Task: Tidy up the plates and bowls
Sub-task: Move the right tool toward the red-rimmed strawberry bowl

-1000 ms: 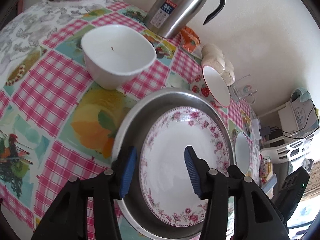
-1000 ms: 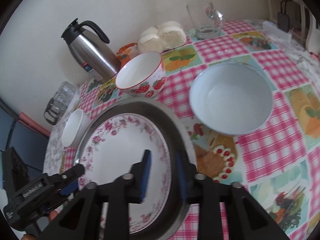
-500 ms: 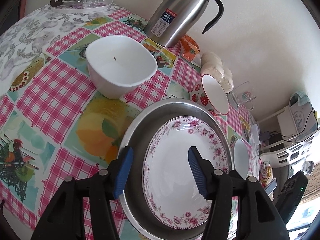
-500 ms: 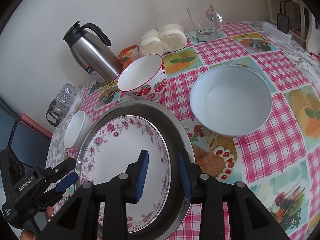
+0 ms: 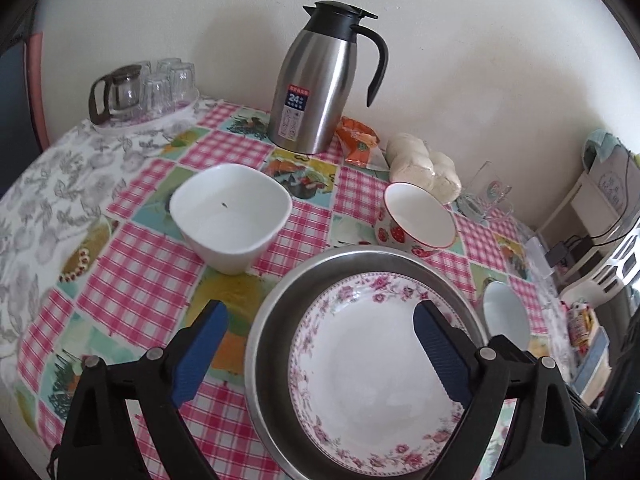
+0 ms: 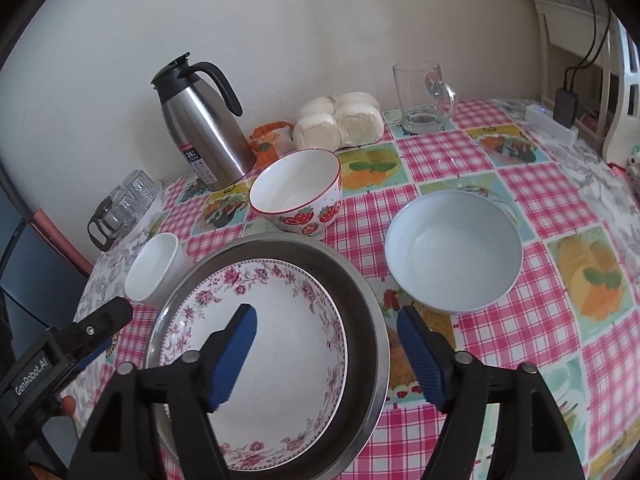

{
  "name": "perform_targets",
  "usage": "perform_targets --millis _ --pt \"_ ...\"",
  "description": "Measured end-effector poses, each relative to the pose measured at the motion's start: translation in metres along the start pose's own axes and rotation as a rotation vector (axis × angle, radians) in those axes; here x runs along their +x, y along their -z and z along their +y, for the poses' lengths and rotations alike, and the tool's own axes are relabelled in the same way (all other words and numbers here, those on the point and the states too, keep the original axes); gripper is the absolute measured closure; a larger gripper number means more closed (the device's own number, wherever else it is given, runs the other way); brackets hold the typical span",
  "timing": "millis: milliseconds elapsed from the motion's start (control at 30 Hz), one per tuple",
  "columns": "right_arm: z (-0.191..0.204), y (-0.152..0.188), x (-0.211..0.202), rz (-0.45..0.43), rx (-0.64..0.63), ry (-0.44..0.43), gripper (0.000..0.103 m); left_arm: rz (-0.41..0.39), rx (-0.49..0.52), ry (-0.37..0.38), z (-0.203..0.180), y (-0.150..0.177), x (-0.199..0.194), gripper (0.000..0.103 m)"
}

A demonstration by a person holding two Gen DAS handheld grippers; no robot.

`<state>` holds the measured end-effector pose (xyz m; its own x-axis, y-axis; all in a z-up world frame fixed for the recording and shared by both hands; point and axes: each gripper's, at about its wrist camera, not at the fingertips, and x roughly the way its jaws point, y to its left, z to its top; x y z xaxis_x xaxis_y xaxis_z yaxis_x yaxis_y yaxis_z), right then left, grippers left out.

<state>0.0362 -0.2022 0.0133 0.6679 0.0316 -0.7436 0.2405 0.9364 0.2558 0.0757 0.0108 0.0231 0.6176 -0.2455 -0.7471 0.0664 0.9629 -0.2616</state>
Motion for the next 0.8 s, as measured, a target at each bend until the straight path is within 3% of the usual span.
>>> perform_targets --millis 167,400,800 --pt "-0.004 0.001 0.002 0.001 0.004 0.011 0.0 -0.024 -0.003 -0.035 0.004 -0.002 0.0 0.009" --pt "-0.002 0.002 0.0 -0.036 -0.017 0.026 0.0 -0.093 -0.022 -0.034 0.003 -0.006 -0.01 0.009" --pt "0.005 0.0 -0.002 -0.086 -0.061 0.061 0.0 -0.084 -0.119 -0.01 0.03 -0.022 -0.006 0.009"
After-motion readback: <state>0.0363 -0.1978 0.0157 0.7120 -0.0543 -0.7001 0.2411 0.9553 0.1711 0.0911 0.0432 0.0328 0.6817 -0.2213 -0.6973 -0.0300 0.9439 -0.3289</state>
